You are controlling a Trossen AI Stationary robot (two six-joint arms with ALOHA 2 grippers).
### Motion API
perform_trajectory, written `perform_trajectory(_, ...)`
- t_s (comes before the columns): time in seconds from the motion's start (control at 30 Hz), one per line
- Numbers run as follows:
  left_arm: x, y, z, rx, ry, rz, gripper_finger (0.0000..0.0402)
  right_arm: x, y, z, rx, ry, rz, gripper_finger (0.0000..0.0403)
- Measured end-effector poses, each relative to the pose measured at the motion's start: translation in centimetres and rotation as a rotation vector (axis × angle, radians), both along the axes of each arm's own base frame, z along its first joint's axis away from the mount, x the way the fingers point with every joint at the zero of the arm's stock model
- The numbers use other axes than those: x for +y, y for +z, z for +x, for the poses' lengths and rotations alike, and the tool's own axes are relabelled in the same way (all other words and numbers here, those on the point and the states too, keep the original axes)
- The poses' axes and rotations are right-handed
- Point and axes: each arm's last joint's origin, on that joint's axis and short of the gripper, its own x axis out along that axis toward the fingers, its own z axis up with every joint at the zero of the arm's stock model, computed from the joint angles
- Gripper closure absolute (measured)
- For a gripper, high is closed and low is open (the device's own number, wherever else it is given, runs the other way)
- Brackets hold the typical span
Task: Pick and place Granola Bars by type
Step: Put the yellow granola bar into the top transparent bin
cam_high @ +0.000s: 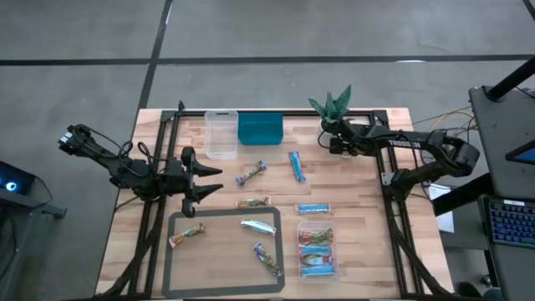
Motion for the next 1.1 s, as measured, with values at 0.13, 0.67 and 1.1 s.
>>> perform_trajectory(0.13,0.00,0.00,0.00,0.000,0.000,0.000,0.0225,-0.21,-0.09,-0.11,-0.006,0.005,-0.005,0.0081)
perform_trajectory(0.67,0.02,0.01,0.00,-0.001,0.001,-0.004,0.0225,-0.18,-0.11,0.01,-0.042,0.022,0.034,0.0188)
perform_trajectory(1.1,0.02,0.18,-0.03,-0.018,0.000,-0.016,0.0225,-0.05,-0.16,-0.10,-0.054,-0.020,0.058,0.0277)
